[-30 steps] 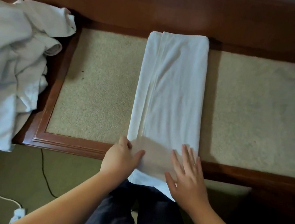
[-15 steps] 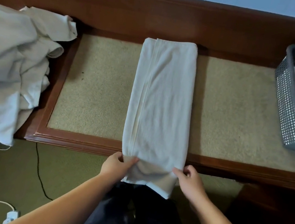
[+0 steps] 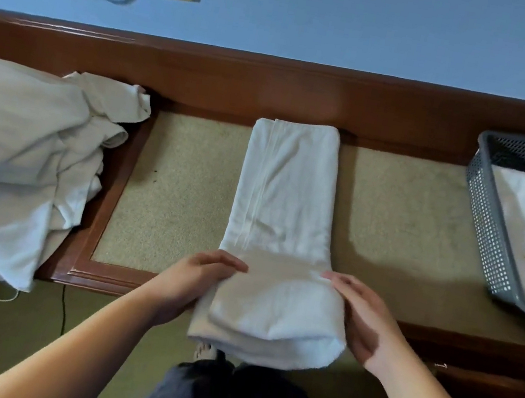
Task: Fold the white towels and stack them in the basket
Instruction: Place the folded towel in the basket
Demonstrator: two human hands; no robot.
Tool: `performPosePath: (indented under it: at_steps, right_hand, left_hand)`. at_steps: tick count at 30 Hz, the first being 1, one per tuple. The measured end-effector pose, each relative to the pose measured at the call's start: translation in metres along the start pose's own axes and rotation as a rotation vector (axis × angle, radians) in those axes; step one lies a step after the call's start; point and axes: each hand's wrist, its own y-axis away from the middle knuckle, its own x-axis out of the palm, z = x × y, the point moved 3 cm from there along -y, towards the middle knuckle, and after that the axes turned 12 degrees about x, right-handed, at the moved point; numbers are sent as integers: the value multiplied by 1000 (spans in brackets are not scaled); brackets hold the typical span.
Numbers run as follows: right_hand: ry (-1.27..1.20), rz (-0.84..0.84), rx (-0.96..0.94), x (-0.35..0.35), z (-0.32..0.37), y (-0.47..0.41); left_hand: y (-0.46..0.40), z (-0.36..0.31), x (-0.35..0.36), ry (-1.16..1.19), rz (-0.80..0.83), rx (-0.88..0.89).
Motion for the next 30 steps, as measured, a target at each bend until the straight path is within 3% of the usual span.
performPosePath:
  at_steps: [4, 8, 10, 14, 19, 25, 30]
  right_hand:
    - [-204, 102, -24, -5, 37, -10]
    - [-61, 190, -131, -4, 74, -23]
    - [31, 177, -200, 1, 92, -31]
    - [197, 6, -269, 14, 127, -55]
    - [195, -152, -318, 28, 185, -107]
    - [267, -258, -323, 43, 256, -190]
    - [242, -347, -95, 43, 257, -273]
  left_hand:
    - [-20, -37, -19, 139, 170, 18]
    - [-43, -73, -32, 68, 431, 95]
    - [-57, -85, -34, -3, 458, 129]
    - [-92, -101, -39, -113, 329, 245]
    - [-156, -133, -48, -268, 57, 316]
    - [-275, -147, -58, -83, -194, 160]
    - [-348, -109, -57, -56, -276, 10]
